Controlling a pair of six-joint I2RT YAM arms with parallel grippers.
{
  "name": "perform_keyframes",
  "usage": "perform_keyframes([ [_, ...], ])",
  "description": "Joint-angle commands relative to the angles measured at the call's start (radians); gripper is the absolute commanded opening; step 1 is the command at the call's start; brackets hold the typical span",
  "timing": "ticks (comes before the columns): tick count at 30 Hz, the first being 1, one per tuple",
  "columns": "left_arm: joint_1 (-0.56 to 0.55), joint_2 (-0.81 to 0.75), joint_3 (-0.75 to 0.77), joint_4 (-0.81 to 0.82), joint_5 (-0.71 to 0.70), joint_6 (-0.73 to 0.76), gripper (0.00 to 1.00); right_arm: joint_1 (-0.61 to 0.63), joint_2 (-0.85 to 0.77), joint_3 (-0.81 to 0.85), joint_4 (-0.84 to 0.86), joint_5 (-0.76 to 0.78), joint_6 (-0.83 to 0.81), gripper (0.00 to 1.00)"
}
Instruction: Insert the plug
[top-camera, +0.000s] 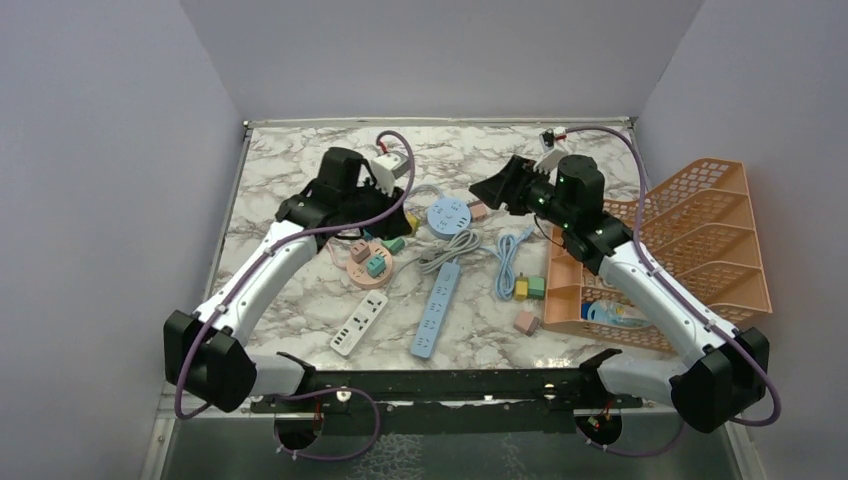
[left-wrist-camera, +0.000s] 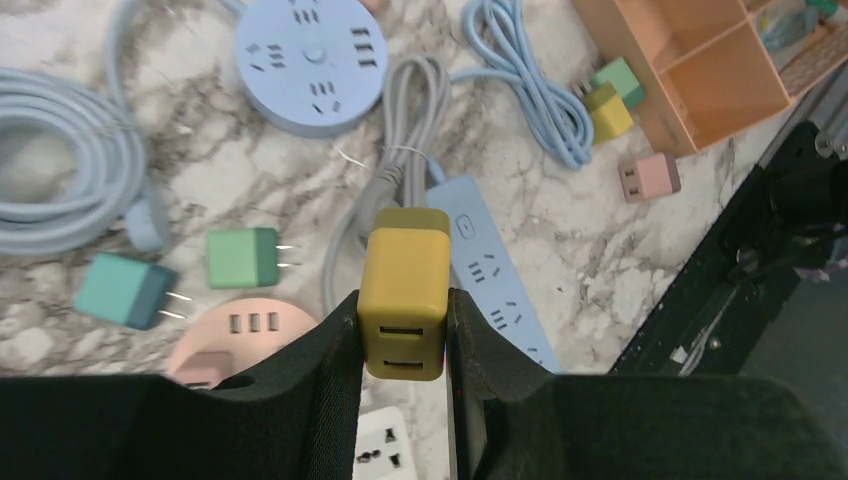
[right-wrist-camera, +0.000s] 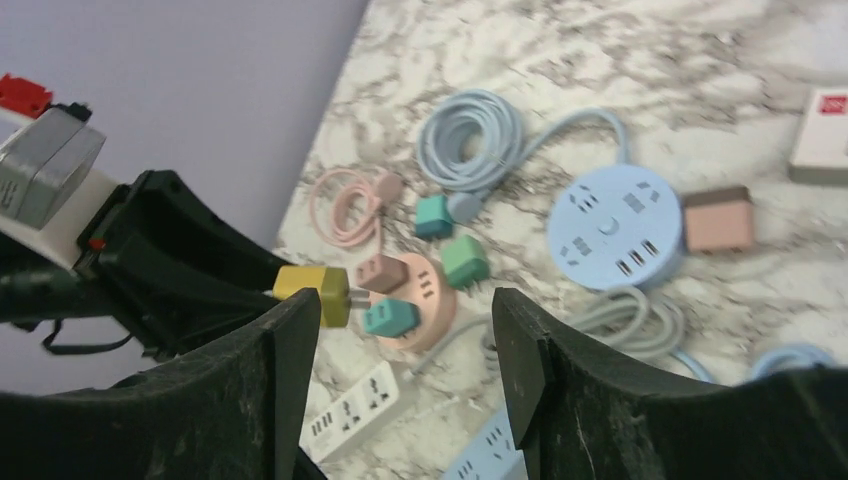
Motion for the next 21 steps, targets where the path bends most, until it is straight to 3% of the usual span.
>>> perform_keyframes([
  [1,-0.133,0.101,0.023,-0.078,-0.069,-0.15,0.0,-0.004,0.021,-0.027,-0.167,0.133,-0.051,0.63],
  [10,-0.316,0.259,0.051,-0.131,-0.167,-0.325,0.0,-0.004,0.039,-0.11,-0.272,0.272,0.025,0.61],
  [15,-0.34,0.337,0.076,-0.2,-0.241,-0.358,0.0,-0.004,0.061,-0.113,-0.317,0.303,0.034,0.61],
  [21,-0.347,0.407,0.117,-0.24,-0.224,-0.391,0.0,-0.004,0.057,-0.139,-0.322,0.304,0.041,0.61],
])
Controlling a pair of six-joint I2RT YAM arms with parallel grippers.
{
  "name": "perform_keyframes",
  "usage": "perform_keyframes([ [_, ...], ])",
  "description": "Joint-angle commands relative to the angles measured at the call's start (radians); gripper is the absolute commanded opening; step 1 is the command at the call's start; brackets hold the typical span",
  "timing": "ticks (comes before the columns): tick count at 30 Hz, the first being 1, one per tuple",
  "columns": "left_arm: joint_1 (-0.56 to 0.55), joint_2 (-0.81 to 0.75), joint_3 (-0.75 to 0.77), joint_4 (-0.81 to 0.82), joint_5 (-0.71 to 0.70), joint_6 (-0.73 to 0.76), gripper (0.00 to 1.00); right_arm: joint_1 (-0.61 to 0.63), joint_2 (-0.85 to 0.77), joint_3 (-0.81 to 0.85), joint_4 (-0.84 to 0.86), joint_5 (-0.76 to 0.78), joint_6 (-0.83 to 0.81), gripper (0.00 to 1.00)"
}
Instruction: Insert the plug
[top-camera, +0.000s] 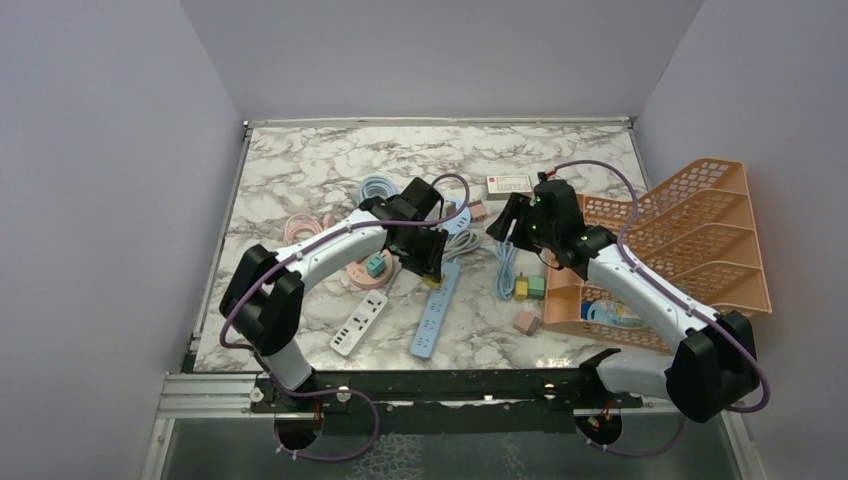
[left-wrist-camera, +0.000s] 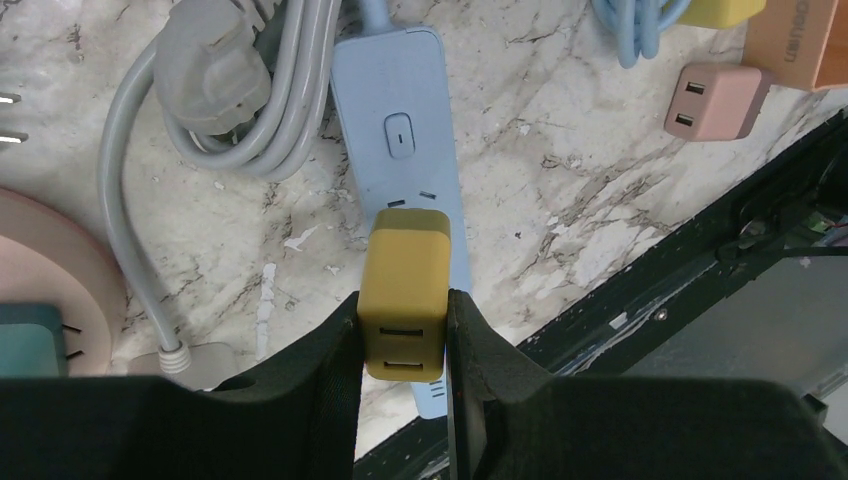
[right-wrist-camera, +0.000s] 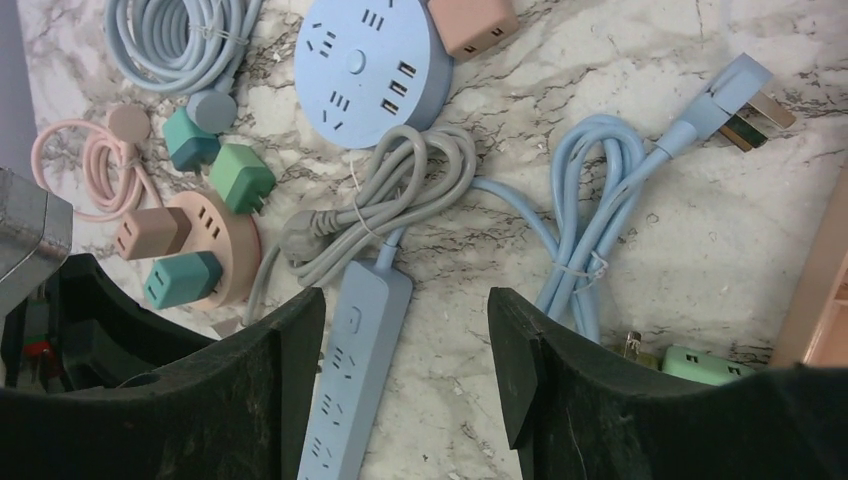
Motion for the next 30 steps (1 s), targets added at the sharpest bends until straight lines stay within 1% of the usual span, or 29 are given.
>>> perform_keyframes([
  [1,-0.008,0.04,0.056,-0.061,-0.026,-0.046,0.0,-0.004,-0.005,-0.019,-0.024,0.044,0.015,0.61],
  [5,-0.014,0.086,0.089,-0.113,-0.017,-0.053,0.0,-0.004,-0.009,-0.023,-0.033,0.05,0.011,0.61],
  [12,-0.014,0.125,0.118,-0.174,-0.082,-0.064,0.0,-0.004,-0.015,-0.035,-0.037,0.066,0.008,0.6],
  [22,-0.026,0.176,0.171,-0.176,-0.052,-0.07,0.0,-0.004,-0.02,-0.043,-0.047,0.088,0.005,0.6],
  [30,-0.053,0.179,0.143,-0.179,-0.071,-0.093,0.0,-0.004,-0.022,-0.051,-0.054,0.097,0.007,0.6],
])
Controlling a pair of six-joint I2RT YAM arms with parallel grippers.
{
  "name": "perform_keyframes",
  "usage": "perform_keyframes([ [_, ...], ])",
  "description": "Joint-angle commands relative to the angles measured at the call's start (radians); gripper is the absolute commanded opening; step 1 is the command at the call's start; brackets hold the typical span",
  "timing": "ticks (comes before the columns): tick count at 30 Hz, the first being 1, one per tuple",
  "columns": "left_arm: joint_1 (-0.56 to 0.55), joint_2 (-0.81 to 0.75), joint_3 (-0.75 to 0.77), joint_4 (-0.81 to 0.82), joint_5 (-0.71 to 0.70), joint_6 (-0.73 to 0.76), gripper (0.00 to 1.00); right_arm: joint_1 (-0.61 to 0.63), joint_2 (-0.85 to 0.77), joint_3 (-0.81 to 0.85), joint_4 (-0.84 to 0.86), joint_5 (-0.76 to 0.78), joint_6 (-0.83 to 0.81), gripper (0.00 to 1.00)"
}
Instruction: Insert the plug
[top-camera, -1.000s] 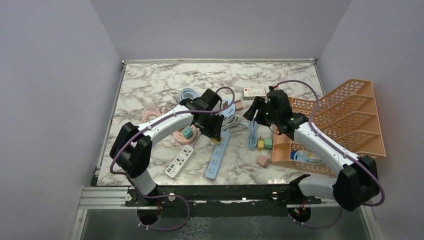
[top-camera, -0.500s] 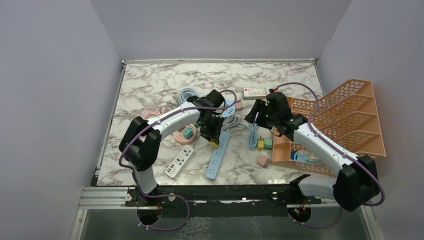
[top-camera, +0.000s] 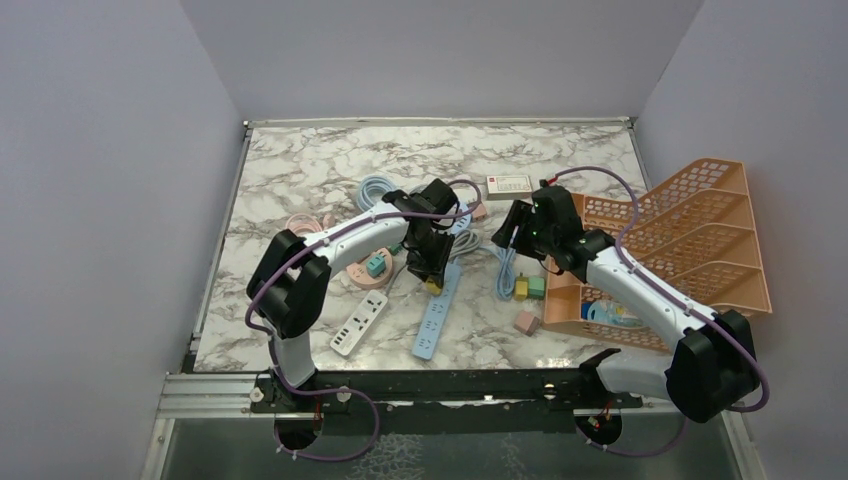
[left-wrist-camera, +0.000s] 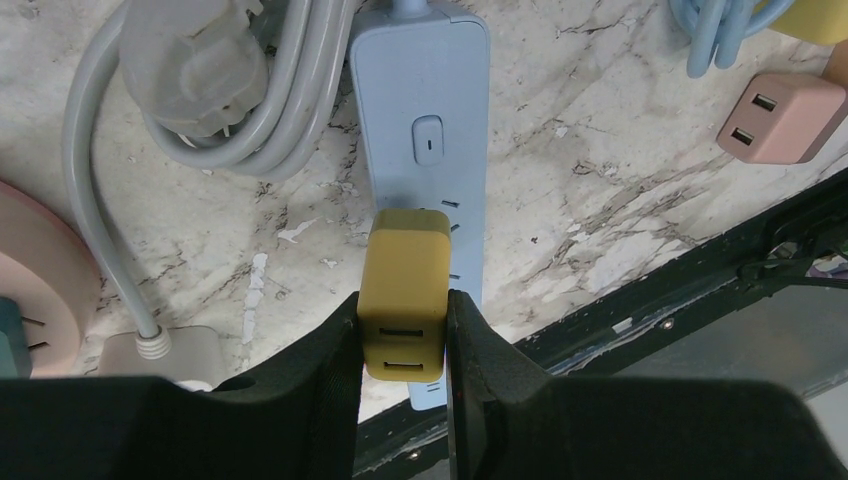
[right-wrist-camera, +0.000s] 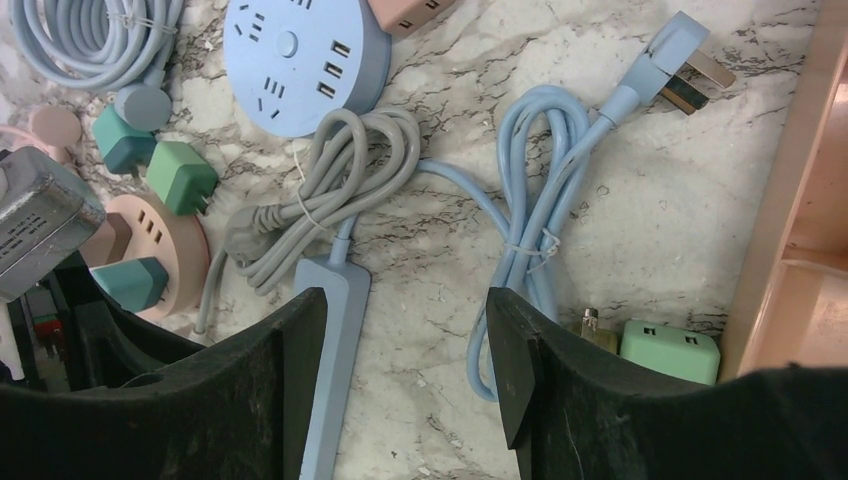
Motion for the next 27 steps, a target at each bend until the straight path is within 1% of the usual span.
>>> perform_keyframes([
  [1,-0.026,0.011,-0.014,-0.019,-0.021,-0.035,0.0,-0.004,-0.019,-0.017,-0.018,0.038,0.004,0.6],
  [4,-0.038,0.015,-0.024,-0.019,-0.046,-0.056,0.0,-0.004,-0.018,-0.019,-0.019,0.038,0.008,0.59],
  [11,-0.072,0.05,-0.023,-0.028,-0.162,-0.135,0.0,-0.004,-0.018,-0.021,-0.036,0.049,0.02,0.59],
  [18,-0.128,0.117,-0.001,-0.079,-0.3,-0.169,0.0,-0.004,-0.027,-0.015,-0.094,0.114,0.038,0.58],
  [27,-0.157,0.209,-0.001,-0.089,-0.338,-0.189,0.0,-0.004,-0.049,-0.016,-0.145,0.154,0.032,0.57],
])
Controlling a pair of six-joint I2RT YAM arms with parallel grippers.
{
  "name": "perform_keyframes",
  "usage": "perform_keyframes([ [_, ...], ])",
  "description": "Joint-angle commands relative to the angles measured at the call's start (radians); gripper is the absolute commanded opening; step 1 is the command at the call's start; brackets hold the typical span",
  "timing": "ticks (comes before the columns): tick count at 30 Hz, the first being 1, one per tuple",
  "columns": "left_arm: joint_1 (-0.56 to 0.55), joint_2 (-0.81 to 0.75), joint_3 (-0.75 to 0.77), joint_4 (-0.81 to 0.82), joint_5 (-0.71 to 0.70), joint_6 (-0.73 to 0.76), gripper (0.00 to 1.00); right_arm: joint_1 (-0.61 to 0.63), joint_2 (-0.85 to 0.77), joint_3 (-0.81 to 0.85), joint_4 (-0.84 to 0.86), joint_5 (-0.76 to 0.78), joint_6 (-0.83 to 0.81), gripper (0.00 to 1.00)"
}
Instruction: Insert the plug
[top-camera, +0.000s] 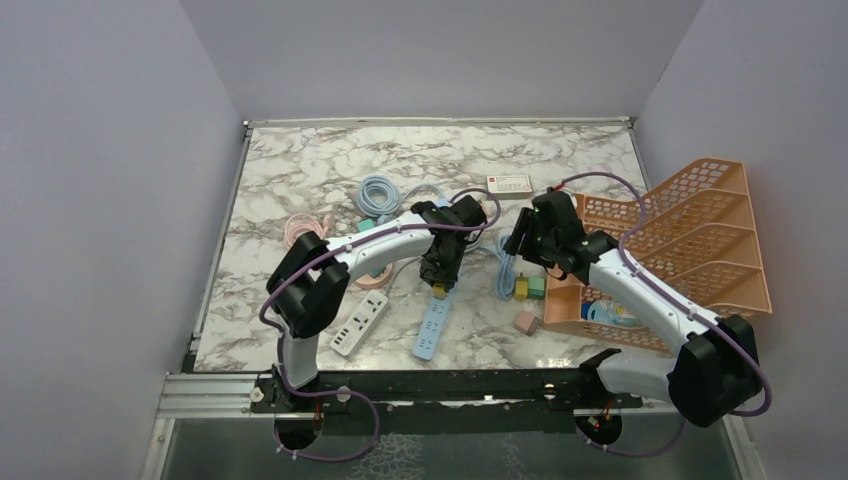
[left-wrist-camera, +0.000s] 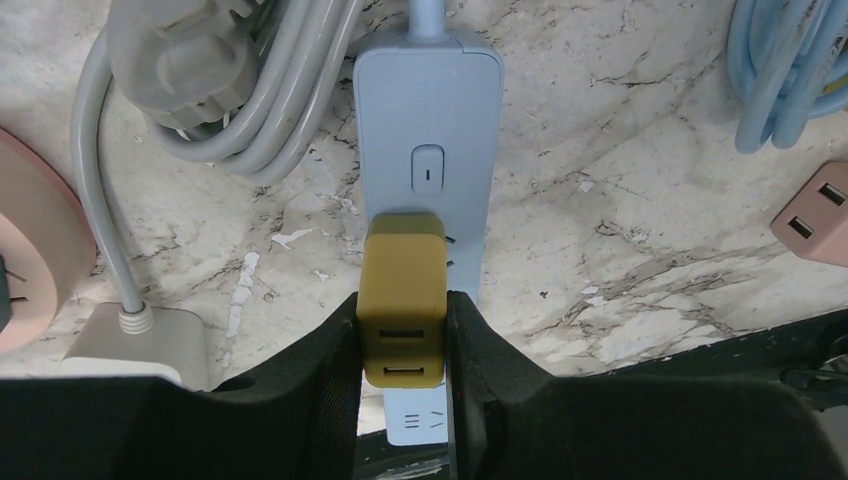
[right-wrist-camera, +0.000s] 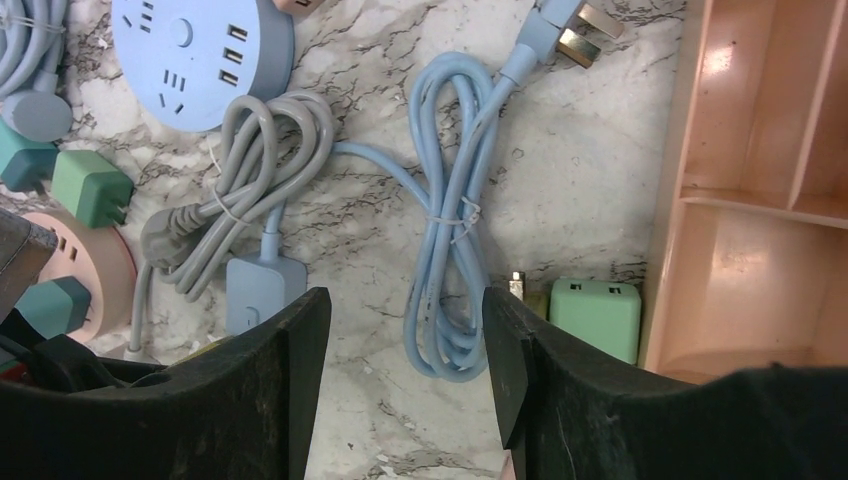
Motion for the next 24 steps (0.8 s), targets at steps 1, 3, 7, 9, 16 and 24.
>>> perform_keyframes([
  [1,-0.02,0.143,-0.07,-0.049,-0.083,-0.018,0.0,-0.004,-0.039,-0.009,-0.044,0.066,0.009,0.57],
  [3,-0.024,0.168,-0.079,-0.049,-0.095,-0.018,0.0,-0.004,-0.052,-0.014,-0.049,0.071,0.01,0.57],
  [7,-0.03,0.207,-0.12,-0.046,-0.119,-0.022,0.0,-0.004,-0.07,-0.025,-0.062,0.089,0.018,0.57],
  [9,-0.033,0.223,-0.146,-0.03,-0.119,-0.025,0.0,-0.004,-0.074,-0.032,-0.065,0.092,0.024,0.57],
  [16,-0.045,0.28,-0.247,0.064,-0.081,-0.029,0.0,-0.004,-0.084,-0.049,-0.078,0.077,0.024,0.56],
  [24,-0.043,0.178,-0.159,0.033,-0.063,-0.028,0.06,-0.004,-0.121,-0.052,-0.095,0.094,0.021,0.56],
])
